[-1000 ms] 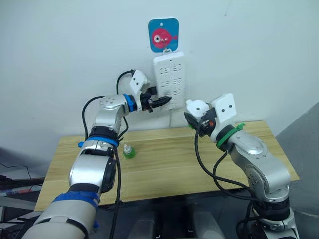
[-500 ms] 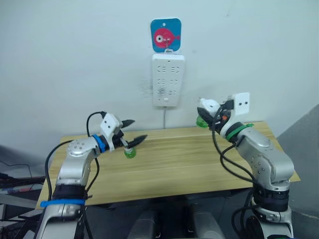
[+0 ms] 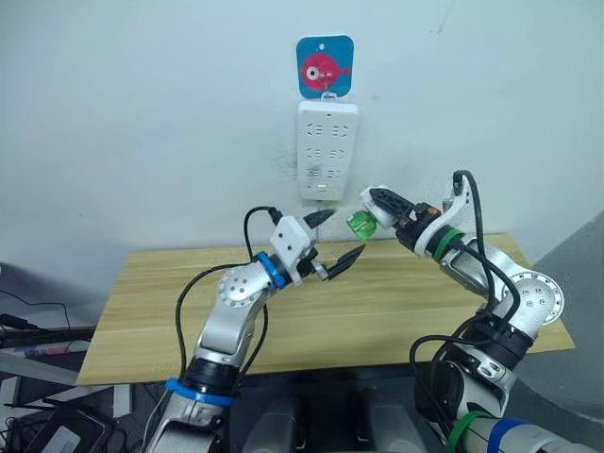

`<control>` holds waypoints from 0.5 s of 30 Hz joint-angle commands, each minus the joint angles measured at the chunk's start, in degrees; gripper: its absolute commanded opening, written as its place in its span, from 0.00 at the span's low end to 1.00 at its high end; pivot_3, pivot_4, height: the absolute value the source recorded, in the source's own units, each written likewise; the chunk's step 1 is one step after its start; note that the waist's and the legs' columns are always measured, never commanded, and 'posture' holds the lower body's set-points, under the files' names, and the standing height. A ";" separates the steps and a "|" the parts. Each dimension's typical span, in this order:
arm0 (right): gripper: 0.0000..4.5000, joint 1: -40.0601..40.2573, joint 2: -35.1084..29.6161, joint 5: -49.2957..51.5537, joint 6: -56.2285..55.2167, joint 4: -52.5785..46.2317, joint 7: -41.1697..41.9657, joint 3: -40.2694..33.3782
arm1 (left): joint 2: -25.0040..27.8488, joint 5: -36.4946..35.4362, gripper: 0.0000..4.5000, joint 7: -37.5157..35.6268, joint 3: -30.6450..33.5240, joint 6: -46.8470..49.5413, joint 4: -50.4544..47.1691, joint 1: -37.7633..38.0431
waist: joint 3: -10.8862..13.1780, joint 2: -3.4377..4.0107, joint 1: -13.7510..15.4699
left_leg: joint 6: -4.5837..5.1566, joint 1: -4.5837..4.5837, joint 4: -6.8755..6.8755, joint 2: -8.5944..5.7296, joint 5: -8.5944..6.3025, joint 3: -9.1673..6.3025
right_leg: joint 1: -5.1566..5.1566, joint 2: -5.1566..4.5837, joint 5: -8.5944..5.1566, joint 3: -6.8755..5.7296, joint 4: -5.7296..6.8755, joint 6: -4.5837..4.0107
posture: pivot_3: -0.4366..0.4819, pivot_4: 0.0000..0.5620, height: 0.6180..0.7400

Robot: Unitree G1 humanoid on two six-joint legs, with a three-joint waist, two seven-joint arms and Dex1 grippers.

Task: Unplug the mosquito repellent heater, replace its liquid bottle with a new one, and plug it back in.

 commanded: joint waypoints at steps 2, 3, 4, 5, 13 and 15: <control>0.67 0.27 0.95 9.38 -3.63 -1.23 -5.81 3.14 | -1.68 -0.10 1.00 1.32 -0.74 -1.95 1.93 -2.24 | 0.00 0.00 -0.72 | 0.01 0.00 -0.01 0.01 0.01 0.01 | -0.01 0.01 0.00 0.00 0.01 0.00 | 0.31 0.32 1.00; 0.67 0.68 0.66 10.95 -4.61 -1.14 -7.08 3.94 | -1.99 -0.09 1.00 1.39 -0.93 -2.04 2.39 -2.52 | 0.00 0.00 -0.89 | 0.02 0.00 -0.01 0.02 0.01 0.01 | -0.01 0.01 0.00 0.00 0.01 0.00 | 0.31 0.32 1.00; 0.67 1.11 0.31 12.51 -5.63 -1.09 -8.28 4.77 | -2.21 -0.03 1.00 1.34 -1.25 -2.14 2.79 -2.62 | 0.00 0.00 -1.02 | 0.02 0.00 -0.01 0.02 0.01 0.01 | -0.01 0.01 0.00 0.00 0.01 0.00 | 0.30 0.32 1.00; 0.67 1.59 -0.21 13.83 -6.53 -1.14 -9.16 5.76 | -2.35 0.03 1.00 1.37 -1.51 -2.35 3.11 -2.64 | 0.00 0.00 -1.06 | 0.03 -0.01 -0.01 0.02 0.02 0.02 | -0.01 0.01 0.00 0.00 0.01 0.01 | 0.30 0.32 1.00; 0.67 5.98 -5.86 23.46 -14.54 -1.64 -13.95 14.43 | -3.36 -1.02 0.57 2.47 -0.96 -2.23 2.90 -2.84 | 0.00 0.00 -1.17 | 0.14 -0.02 0.01 0.03 0.07 0.06 | 0.04 0.00 0.01 0.00 -0.04 0.06 | 0.29 0.32 1.00; 0.67 6.79 -7.47 25.18 -16.69 -1.53 -14.55 16.29 | -3.22 -1.11 0.50 2.49 -0.84 -2.10 2.51 -2.51 | 0.00 0.00 -1.18 | 0.15 -0.01 0.02 0.04 0.08 0.06 | 0.07 0.00 0.01 -0.01 -0.05 0.07 | 0.29 0.31 1.00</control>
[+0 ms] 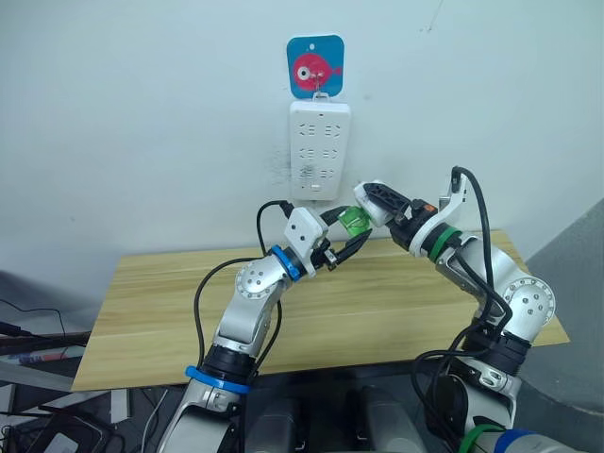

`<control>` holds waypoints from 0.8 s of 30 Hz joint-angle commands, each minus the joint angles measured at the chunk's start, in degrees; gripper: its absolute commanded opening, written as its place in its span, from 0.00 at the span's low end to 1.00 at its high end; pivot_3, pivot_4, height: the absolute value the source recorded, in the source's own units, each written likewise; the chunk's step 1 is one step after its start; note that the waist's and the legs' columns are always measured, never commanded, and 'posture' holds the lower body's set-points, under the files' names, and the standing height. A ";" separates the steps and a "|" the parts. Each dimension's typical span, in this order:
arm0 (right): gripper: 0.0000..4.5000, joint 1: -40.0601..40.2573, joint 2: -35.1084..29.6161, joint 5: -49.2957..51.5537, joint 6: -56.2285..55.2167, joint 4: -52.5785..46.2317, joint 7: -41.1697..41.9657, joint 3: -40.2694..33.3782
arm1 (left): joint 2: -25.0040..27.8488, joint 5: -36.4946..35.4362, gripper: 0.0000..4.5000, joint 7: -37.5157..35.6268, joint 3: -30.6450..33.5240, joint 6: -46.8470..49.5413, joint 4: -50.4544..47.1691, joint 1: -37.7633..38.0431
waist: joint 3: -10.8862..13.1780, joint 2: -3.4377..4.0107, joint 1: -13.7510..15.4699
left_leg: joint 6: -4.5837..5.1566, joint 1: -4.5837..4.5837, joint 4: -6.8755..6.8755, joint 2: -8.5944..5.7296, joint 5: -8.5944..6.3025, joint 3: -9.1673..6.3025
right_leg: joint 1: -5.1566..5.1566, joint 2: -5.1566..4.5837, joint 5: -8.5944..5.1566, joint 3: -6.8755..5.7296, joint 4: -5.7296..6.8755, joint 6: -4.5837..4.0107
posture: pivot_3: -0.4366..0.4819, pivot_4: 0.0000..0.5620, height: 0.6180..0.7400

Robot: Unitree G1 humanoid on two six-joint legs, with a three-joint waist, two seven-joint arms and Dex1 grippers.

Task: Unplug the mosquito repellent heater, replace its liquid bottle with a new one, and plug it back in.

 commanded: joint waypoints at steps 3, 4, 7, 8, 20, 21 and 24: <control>0.67 1.62 -3.95 6.49 -5.77 -1.28 -0.81 5.03 | 0.16 -0.94 0.50 1.13 0.72 -0.21 -2.70 -0.27 | 0.00 0.00 0.00 | 0.01 0.00 0.00 0.03 0.01 0.03 | -0.01 0.00 0.00 0.00 0.00 0.00 | 0.30 0.31 1.00; 0.67 2.01 -4.68 7.25 -6.61 -1.18 -0.92 5.79 | 0.22 -0.99 0.50 1.17 0.69 -0.01 -2.89 -0.15 | 0.00 0.00 0.00 | 0.02 0.00 0.00 0.04 0.01 0.03 | 0.00 0.01 -0.01 -0.01 0.00 0.01 | 0.30 0.31 1.00; 0.89 3.16 -7.77 10.82 -7.64 -0.89 0.61 8.48 | 0.76 -0.70 0.50 1.05 0.39 0.42 -3.17 -0.23 | 0.00 -0.01 -0.01 | 0.03 -0.01 0.00 0.06 0.02 0.04 | 0.01 0.01 -0.01 -0.03 -0.02 0.01 | 0.30 0.32 1.00; 0.96 3.52 -9.24 12.01 -7.53 -0.47 1.03 9.38 | 1.40 -0.58 0.50 0.41 0.18 0.30 -3.13 -0.43 | 0.00 -0.01 -0.03 | 0.04 -0.01 0.00 0.07 0.02 0.05 | 0.01 0.01 -0.01 -0.03 -0.02 0.01 | 0.30 0.31 1.00; 0.99 -2.84 -35.72 25.65 11.45 22.95 22.96 23.29 | 14.84 -2.41 0.50 -21.35 -2.03 -13.80 2.62 -3.20 | 0.06 0.00 0.18 | 0.28 -0.08 -0.01 0.78 -0.01 0.56 | 0.25 -0.01 0.43 -0.57 -0.99 0.06 | 0.33 0.32 1.00; 0.99 -3.88 -37.16 25.43 13.01 24.31 24.89 24.48 | 15.04 -2.61 0.50 -22.38 -2.06 -14.44 2.78 -3.20 | 0.06 0.00 0.21 | 0.29 -0.14 -0.01 0.88 -0.02 0.57 | 0.25 -0.03 0.53 -0.73 -1.13 0.09 | 0.33 0.32 1.00; 0.99 -6.63 -39.68 23.44 16.74 28.10 30.74 27.41 | 14.92 -2.10 0.50 -23.24 -1.91 -16.22 4.18 -3.73 | 0.07 -0.02 0.45 | 0.42 -0.15 0.04 0.93 -0.10 0.56 | 0.37 -0.16 0.54 -0.96 -1.25 0.09 | 0.35 0.32 1.00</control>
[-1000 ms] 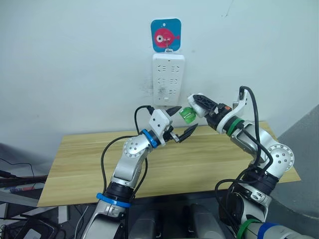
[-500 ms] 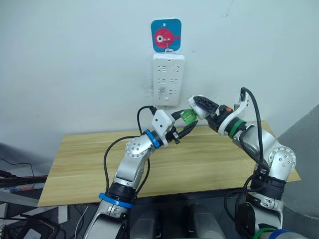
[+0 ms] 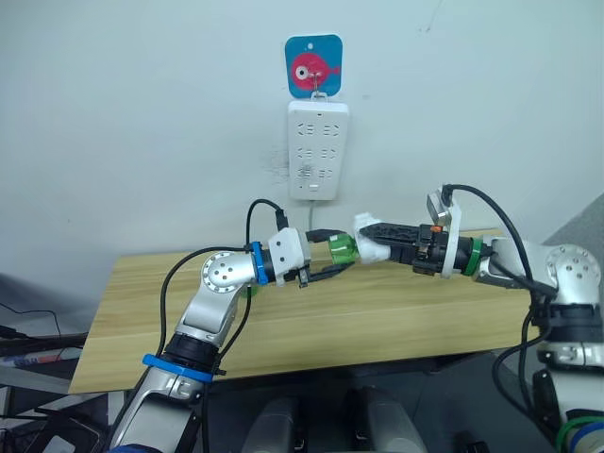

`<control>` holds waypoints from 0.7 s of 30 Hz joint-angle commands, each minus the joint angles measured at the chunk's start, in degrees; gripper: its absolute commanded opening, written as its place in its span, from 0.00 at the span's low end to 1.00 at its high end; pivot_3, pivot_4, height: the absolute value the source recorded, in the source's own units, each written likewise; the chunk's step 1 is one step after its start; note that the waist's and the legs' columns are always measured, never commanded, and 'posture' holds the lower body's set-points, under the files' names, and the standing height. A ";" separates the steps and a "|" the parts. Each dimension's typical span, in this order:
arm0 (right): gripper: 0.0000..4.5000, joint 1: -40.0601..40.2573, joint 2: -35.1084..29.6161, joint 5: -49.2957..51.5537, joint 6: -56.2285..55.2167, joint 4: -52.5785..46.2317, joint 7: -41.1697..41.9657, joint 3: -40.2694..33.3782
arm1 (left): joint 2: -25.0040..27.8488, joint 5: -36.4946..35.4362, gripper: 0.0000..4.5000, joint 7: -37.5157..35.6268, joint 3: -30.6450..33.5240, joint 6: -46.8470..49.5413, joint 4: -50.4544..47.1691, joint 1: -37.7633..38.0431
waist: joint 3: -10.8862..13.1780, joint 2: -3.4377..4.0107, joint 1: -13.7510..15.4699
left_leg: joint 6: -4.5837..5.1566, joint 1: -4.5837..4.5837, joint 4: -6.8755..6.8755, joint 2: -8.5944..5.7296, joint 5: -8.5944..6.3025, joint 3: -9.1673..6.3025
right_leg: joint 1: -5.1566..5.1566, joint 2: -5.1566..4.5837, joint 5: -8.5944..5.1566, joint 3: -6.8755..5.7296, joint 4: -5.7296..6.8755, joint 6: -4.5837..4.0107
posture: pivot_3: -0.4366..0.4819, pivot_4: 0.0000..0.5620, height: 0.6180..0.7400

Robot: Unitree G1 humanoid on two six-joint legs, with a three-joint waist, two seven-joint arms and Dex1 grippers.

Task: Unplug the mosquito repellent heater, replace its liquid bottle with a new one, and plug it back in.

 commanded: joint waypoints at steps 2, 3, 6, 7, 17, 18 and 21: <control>0.99 -3.47 -1.71 -2.03 3.82 3.10 7.95 2.46 | 0.08 -0.53 0.50 -1.12 0.11 -3.69 1.01 -1.64 | 0.00 0.00 0.22 | 0.04 0.00 0.01 0.04 -0.03 -0.01 | 0.03 -0.05 0.00 -0.13 -0.05 0.00 | 0.36 0.33 1.00; 0.99 -4.24 -1.98 -3.08 4.45 3.67 9.38 2.77 | 0.01 -0.45 0.50 -1.15 0.12 -4.08 1.27 -1.73 | 0.00 0.00 0.25 | 0.05 -0.01 0.00 0.04 -0.04 -0.01 | 0.03 -0.05 0.00 -0.14 -0.06 0.00 | 0.37 0.32 1.00; 0.99 -5.77 -2.68 -5.88 6.17 4.90 13.09 3.40 | -0.03 -0.38 0.50 -1.09 0.14 -4.49 1.23 -1.46 | 0.00 0.00 0.38 | 0.07 -0.04 0.00 0.05 -0.06 -0.02 | 0.01 -0.05 0.00 -0.15 -0.07 0.00 | 0.37 0.32 1.00; 0.96 -6.03 -2.77 -7.27 6.47 4.86 14.01 3.52 | -0.05 -0.28 0.50 -1.05 0.02 -4.63 1.08 -1.22 | 0.00 0.00 0.58 | 0.07 -0.05 0.00 0.05 -0.06 -0.01 | 0.00 -0.05 0.00 -0.15 -0.09 0.01 | 0.38 0.32 1.00; 0.66 -4.56 -2.09 -13.74 6.24 2.17 18.68 1.95 | -0.02 -1.98 0.50 -1.84 -0.46 -1.94 -0.73 0.25 | 0.00 0.01 1.43 | 0.10 -0.14 0.00 0.04 -0.09 -0.05 | 0.02 -0.05 0.09 -0.18 -0.31 0.12 | 0.38 0.29 1.00; 0.66 -4.30 -2.09 -14.34 6.25 1.45 19.27 1.80 | -0.16 -3.73 0.50 -1.73 -0.21 2.08 -1.97 0.45 | 0.00 0.01 1.43 | 0.10 -0.15 -0.01 0.04 -0.09 -0.05 | 0.01 -0.05 0.10 -0.18 -0.33 0.12 | 0.38 0.29 1.00; 0.66 -3.44 -3.00 -16.99 7.10 -2.88 23.08 1.76 | 3.17 -21.91 0.50 -2.56 0.05 37.99 -11.36 -0.29 | 0.00 0.01 1.29 | 0.12 -0.25 0.01 0.04 -0.10 -0.07 | -0.05 -0.04 0.13 -0.19 -0.37 0.17 | 0.38 0.28 1.00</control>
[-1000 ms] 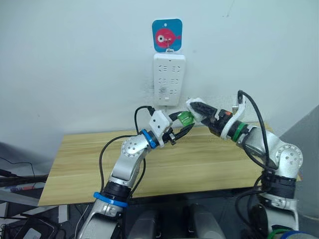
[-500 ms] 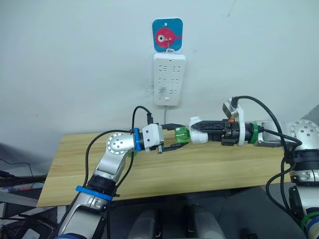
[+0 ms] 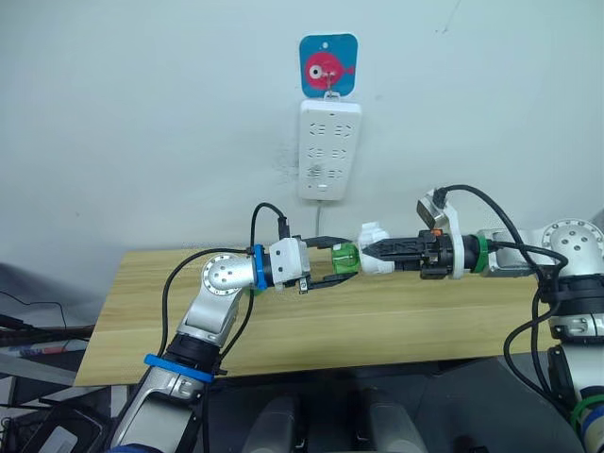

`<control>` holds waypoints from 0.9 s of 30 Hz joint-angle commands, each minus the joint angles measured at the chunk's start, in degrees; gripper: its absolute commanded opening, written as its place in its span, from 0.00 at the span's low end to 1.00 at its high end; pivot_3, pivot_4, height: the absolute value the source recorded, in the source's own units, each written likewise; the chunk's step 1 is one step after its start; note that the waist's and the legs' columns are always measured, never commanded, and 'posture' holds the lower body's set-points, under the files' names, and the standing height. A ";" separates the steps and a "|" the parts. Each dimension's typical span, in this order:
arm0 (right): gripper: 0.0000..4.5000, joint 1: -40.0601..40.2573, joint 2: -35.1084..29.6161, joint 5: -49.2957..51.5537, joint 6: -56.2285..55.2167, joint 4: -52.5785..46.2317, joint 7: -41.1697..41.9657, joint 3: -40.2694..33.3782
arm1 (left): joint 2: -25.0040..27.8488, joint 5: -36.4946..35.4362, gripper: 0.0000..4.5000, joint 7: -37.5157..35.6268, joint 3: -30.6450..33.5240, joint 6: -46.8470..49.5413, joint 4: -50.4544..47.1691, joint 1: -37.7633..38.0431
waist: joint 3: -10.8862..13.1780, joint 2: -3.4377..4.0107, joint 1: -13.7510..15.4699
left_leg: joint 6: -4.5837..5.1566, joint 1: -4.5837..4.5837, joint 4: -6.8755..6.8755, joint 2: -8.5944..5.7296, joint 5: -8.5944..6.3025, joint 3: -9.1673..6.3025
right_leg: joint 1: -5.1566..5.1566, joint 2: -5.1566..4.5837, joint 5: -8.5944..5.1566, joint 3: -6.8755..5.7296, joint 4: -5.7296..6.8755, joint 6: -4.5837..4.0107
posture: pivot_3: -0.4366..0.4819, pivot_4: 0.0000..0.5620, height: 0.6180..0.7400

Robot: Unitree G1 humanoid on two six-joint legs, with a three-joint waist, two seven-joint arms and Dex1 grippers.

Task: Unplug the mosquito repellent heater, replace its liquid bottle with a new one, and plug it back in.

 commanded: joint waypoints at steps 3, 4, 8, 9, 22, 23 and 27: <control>0.66 1.31 -3.05 -6.81 0.93 -12.31 12.35 -0.37 | 5.30 -29.51 0.50 -0.76 3.00 53.25 -6.91 -6.93 | 0.00 0.01 -0.17 | 0.00 -0.43 0.23 -0.01 0.00 -0.07 | -0.52 0.06 0.01 -0.05 0.26 0.06 | 0.38 0.28 1.00; 0.66 1.41 -3.32 -7.90 0.99 -13.22 14.65 -0.14 | 5.31 -32.24 0.50 -0.86 4.01 59.45 -3.41 -9.44 | 0.00 0.01 -0.10 | 0.01 -0.49 0.40 -0.05 0.00 -0.15 | -0.56 0.07 0.00 -0.10 0.45 0.10 | 0.38 0.27 1.00; 0.66 1.46 -4.03 -12.98 -0.41 -15.67 21.87 0.92 | 4.63 -35.84 0.50 -2.61 6.34 69.50 6.71 -14.56 | 0.00 0.01 -0.07 | 0.04 -0.49 0.78 -0.04 -0.03 -0.25 | -0.41 0.11 -0.14 -0.21 0.57 0.36 | 0.37 0.27 1.00; 0.66 1.35 -3.83 -13.95 -0.68 -15.51 22.35 0.81 | 4.81 -35.53 0.50 -3.70 6.02 70.03 8.02 -14.99 | 0.00 0.01 -0.10 | 0.04 -0.49 0.84 -0.04 -0.02 -0.22 | -0.40 0.11 -0.11 -0.20 0.58 0.42 | 0.37 0.27 1.00; 0.66 2.82 2.99 -13.68 0.96 -5.88 9.07 -11.57 | 9.67 -22.80 0.99 2.56 5.18 52.28 -17.52 4.98 | -0.03 0.06 -0.10 | -0.23 -0.52 0.72 0.00 -0.10 -0.07 | -0.55 -0.01 0.30 -0.04 0.49 -0.11 | 0.34 0.26 1.00; 0.66 3.00 3.30 -13.25 1.12 -5.76 8.09 -12.35 | 9.84 -18.18 0.99 3.92 4.07 46.03 -18.99 6.91 | -0.05 0.09 -0.08 | -0.25 -0.52 0.69 0.00 -0.11 -0.06 | -0.55 -0.01 0.29 -0.03 0.48 -0.13 | 0.34 0.26 1.00; 0.66 3.49 4.05 -10.08 2.79 -4.73 4.94 -14.71 | 6.55 5.47 0.99 13.32 1.49 5.31 -15.20 10.11 | -0.10 0.18 0.65 | -0.28 -0.52 0.66 0.00 -0.12 -0.02 | -0.51 -0.05 0.39 -0.04 0.36 -0.30 | 0.36 0.26 1.00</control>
